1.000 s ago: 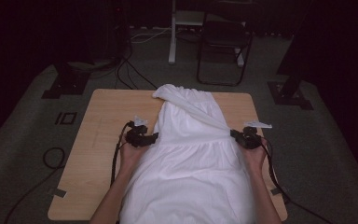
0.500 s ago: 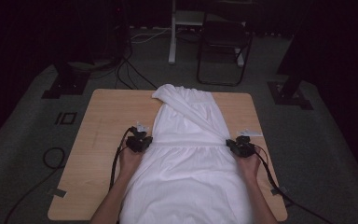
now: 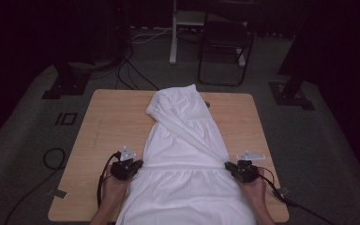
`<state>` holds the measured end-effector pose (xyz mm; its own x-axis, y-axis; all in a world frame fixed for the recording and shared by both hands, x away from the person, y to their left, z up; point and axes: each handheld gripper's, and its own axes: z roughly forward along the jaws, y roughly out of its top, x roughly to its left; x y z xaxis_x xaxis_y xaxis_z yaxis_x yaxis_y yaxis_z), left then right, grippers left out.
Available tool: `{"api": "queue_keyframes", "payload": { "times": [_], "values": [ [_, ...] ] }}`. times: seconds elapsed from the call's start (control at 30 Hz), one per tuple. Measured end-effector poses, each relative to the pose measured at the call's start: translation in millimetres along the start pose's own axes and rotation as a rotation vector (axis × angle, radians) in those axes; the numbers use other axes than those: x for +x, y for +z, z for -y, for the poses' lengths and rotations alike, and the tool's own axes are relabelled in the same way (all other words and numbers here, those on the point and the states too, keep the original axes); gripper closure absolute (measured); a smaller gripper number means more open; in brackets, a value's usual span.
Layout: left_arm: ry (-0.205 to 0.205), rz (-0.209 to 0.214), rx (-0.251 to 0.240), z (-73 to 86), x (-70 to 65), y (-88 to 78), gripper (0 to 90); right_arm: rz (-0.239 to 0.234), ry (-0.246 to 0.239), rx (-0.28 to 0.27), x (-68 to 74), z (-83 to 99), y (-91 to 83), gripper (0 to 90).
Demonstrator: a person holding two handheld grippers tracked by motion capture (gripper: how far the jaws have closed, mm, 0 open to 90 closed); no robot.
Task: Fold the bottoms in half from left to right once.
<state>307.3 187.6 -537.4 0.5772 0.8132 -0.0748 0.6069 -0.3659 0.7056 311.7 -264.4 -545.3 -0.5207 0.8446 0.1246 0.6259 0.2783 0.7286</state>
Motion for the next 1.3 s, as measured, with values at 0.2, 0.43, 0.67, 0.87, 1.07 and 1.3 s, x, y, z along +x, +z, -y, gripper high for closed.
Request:
{"api": "queue_keyframes", "payload": {
  "times": [0.2, 0.43, 0.67, 0.87, 1.07, 1.3],
  "values": [
    [0.012, -0.007, -0.037, 2.0, -7.8, -12.1, 77.1, -0.031, -0.006, 0.046, 9.6, 8.1, -15.4, 70.8],
    [-0.017, -0.048, -0.133, -34.9, 2.6, -12.1, 56.6, -0.061, -0.071, -0.038, 15.3, -43.6, -0.1, 41.2],
    [-0.001, -0.064, -0.138, -61.0, 6.9, 4.6, 53.2, -0.108, -0.142, -0.055, 42.1, -92.3, 45.6, 36.1],
    [-0.004, -0.059, -0.116, -71.7, 5.9, 25.7, 51.3, -0.106, -0.202, -0.011, 67.5, -112.9, 87.1, 28.8],
    [0.004, -0.044, -0.063, -70.2, 1.0, 45.1, 50.3, -0.015, -0.204, 0.035, 61.1, -117.1, 110.8, 56.0],
    [0.001, -0.048, -0.005, -60.3, 2.0, 53.9, 51.2, 0.161, -0.030, -0.137, -3.7, -133.5, 63.8, 88.0]
  ]
}}
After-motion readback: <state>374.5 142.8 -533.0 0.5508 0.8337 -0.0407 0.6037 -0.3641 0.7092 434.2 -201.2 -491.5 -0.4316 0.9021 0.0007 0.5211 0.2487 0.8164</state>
